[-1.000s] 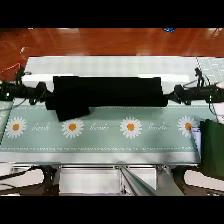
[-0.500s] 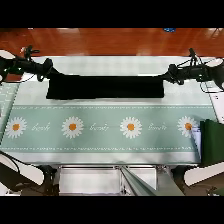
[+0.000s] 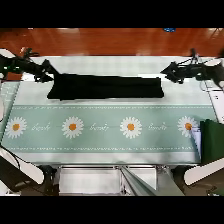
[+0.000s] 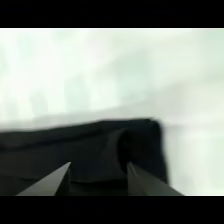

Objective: Fold the shirts.

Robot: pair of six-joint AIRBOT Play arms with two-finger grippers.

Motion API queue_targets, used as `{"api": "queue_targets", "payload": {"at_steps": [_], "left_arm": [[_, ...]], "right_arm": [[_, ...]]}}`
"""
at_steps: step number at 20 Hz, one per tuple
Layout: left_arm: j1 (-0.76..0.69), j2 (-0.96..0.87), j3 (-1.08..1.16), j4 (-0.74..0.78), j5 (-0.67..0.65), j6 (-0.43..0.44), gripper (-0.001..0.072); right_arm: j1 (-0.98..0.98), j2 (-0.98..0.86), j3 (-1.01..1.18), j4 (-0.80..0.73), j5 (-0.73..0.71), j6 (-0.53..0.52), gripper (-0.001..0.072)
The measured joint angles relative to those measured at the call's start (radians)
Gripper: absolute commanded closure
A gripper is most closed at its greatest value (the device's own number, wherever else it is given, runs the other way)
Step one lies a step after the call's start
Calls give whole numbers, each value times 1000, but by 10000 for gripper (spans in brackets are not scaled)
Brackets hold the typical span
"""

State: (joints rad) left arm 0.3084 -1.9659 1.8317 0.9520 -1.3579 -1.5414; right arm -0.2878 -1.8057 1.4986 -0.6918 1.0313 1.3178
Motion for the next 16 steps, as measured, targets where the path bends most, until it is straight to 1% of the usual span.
{"api": "queue_targets", "payload": {"at_steps": [2, 5, 7, 9, 13, 16], "left_arm": [[48, 50, 14, 91, -64, -11, 198], [86, 185, -28, 169, -61, -11, 198], [78, 319, -124, 188, 18, -4, 198], [42, 460, -267, 209, 105, 9, 198], [-90, 715, -583, 210, 262, 24, 198], [-201, 818, -748, 211, 333, 23, 198]], "right_arm": [[-65, 44, -5, -22, 58, -2, 303], [-143, 104, -70, -66, 76, 12, 303], [-158, 125, -146, -72, 60, 31, 303], [-149, 131, -217, -75, 24, 41, 303], [-76, 100, -281, -26, -32, 41, 303], [-17, 51, -273, 35, -57, 33, 303]]}}
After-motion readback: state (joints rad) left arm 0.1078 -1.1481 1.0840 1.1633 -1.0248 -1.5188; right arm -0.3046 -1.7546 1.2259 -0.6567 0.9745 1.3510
